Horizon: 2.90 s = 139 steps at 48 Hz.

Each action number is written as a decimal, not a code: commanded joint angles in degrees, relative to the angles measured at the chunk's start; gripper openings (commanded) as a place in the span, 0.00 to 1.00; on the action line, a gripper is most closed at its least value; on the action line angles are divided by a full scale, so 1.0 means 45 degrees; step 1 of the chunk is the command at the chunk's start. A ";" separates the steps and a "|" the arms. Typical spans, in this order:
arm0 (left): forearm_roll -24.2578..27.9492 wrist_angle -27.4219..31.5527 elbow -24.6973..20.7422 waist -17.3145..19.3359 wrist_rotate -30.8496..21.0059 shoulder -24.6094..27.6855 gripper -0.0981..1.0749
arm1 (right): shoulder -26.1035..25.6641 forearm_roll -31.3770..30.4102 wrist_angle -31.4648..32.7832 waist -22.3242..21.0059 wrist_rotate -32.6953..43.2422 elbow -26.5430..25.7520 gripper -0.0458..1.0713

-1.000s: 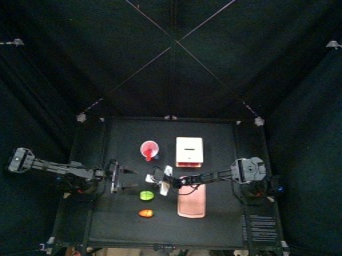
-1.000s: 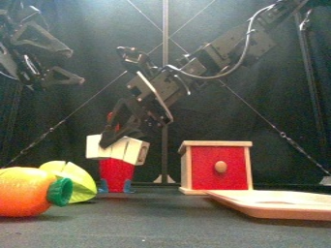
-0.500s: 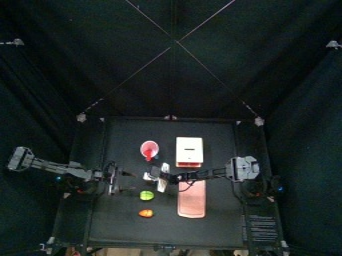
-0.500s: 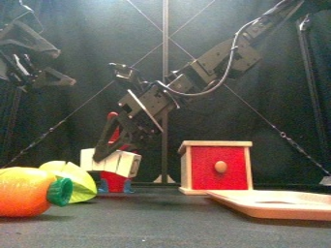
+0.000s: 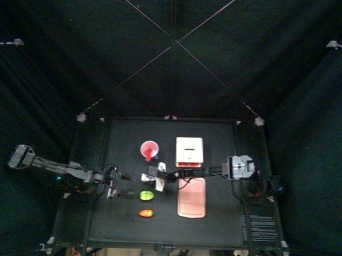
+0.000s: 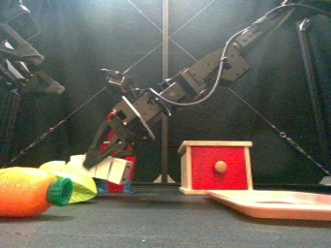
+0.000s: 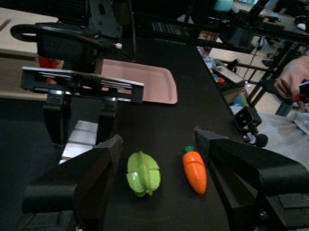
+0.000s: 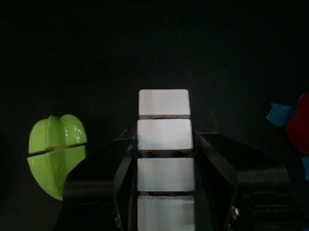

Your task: Place sushi roll above starfruit

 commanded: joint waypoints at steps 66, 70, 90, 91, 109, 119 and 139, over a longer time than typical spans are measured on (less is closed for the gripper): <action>0.0039 -0.0059 -0.0078 0.0000 0.0059 0.0020 0.91 | 0.0293 -0.1055 -0.0938 -0.0781 -0.0020 -0.0781 0.62; 0.0039 -0.0059 -0.0078 0.0020 0.0059 0.0020 0.91 | 0.0332 -0.1016 -0.0938 -0.0762 -0.0020 -0.0742 0.66; 0.0039 -0.0059 -0.0059 0.0020 0.0059 0.0020 0.91 | 0.0352 -0.0781 -0.1230 -0.0742 -0.0020 -0.0879 0.90; 0.0039 -0.0059 -0.0059 0.0000 0.0059 0.0020 0.91 | 0.0352 -0.0781 -0.1230 -0.0723 -0.0020 -0.0879 0.91; 0.0039 -0.0059 -0.0059 0.0020 0.0059 0.0020 0.91 | -0.0117 -0.0391 -0.1172 -0.0625 -0.0020 -0.0879 0.95; 0.0020 -0.0078 -0.0020 0.0020 0.0000 0.0020 0.91 | -0.0332 -0.0195 -0.1113 -0.0625 -0.0020 -0.0918 0.95; 0.0293 -0.0156 -0.0020 0.0430 0.0059 0.0020 0.91 | -0.0430 -0.0098 -0.0566 -0.0371 -0.0020 -0.1152 0.95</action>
